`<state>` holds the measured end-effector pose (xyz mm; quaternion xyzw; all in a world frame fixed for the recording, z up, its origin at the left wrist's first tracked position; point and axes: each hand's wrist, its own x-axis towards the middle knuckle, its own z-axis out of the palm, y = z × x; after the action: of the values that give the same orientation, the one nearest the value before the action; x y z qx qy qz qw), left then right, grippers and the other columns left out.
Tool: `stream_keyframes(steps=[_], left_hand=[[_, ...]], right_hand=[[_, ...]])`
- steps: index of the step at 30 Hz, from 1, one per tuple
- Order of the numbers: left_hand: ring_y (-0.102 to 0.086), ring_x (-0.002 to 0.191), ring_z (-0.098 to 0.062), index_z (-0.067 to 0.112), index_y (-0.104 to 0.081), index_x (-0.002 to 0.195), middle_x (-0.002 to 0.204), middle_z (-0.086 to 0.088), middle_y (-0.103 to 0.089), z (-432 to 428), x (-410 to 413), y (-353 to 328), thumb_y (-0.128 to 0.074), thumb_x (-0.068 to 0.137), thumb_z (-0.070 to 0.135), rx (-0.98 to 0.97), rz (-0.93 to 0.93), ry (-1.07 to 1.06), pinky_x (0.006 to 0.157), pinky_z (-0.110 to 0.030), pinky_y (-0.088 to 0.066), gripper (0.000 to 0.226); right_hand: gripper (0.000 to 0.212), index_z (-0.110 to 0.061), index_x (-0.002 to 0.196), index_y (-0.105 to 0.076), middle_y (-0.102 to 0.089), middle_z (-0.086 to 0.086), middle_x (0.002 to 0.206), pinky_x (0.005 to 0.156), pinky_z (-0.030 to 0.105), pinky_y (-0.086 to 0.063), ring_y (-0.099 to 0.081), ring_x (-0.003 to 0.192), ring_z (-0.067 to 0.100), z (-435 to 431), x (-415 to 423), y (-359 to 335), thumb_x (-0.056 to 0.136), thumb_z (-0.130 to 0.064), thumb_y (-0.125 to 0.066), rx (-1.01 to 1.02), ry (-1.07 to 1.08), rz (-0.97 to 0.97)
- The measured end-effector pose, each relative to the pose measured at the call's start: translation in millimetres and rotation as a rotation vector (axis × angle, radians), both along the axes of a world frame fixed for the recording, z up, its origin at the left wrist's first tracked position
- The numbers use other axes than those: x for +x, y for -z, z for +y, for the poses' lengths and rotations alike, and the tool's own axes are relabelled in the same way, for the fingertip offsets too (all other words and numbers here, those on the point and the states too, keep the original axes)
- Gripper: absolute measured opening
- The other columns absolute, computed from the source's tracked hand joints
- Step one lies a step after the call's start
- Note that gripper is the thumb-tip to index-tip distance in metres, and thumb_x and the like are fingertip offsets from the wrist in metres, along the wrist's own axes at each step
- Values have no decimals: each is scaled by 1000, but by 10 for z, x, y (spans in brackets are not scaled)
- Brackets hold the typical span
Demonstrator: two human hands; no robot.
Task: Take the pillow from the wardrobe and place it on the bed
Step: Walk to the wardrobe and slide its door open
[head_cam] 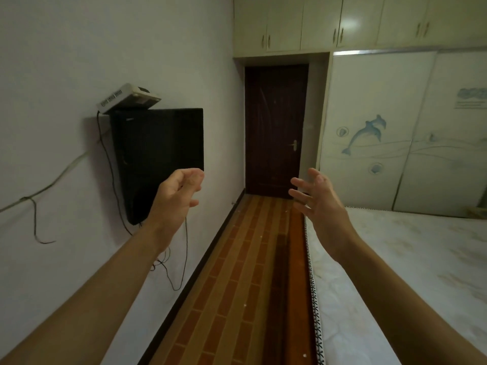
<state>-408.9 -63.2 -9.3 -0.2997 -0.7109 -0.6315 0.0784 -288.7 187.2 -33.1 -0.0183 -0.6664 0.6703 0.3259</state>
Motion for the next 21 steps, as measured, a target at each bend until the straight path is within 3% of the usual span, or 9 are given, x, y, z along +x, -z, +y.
stream_keyframes(steps=[8,12,16,21], left_hand=[[-57,117,-12,23,-52,132,125,7,-58,-25,-1050,96,-42,85,63,13,-55,69,100,-44,-49,63],[-58,116,-11,21,-51,134,124,8,-58,201,-1623,310,-42,84,64,7,-83,72,99,-43,-50,67],[-58,115,-9,21,-51,135,124,8,-59,558,-2245,560,-43,86,63,-35,-112,83,97,-41,-51,65],[-59,115,-9,25,-54,133,122,11,-60,1209,-3125,565,-45,84,66,-42,-125,113,94,-37,-51,65]], right_hand=[[62,-34,145,-38,-61,-4,135,112,45,-42,-61,123,17,-168,-918,19,92,-65,-39,5,67,-42],[43,-35,138,-47,-64,-5,132,112,46,-42,-61,122,15,24,-1434,168,101,-54,-34,-19,72,-84],[54,-29,139,-49,-66,-4,131,108,42,-46,-62,122,16,316,-2005,395,97,-58,-32,-18,58,-104],[48,-28,138,-50,-63,-3,134,113,49,-41,-60,125,17,882,-2819,518,102,-51,-29,-72,79,-69]])
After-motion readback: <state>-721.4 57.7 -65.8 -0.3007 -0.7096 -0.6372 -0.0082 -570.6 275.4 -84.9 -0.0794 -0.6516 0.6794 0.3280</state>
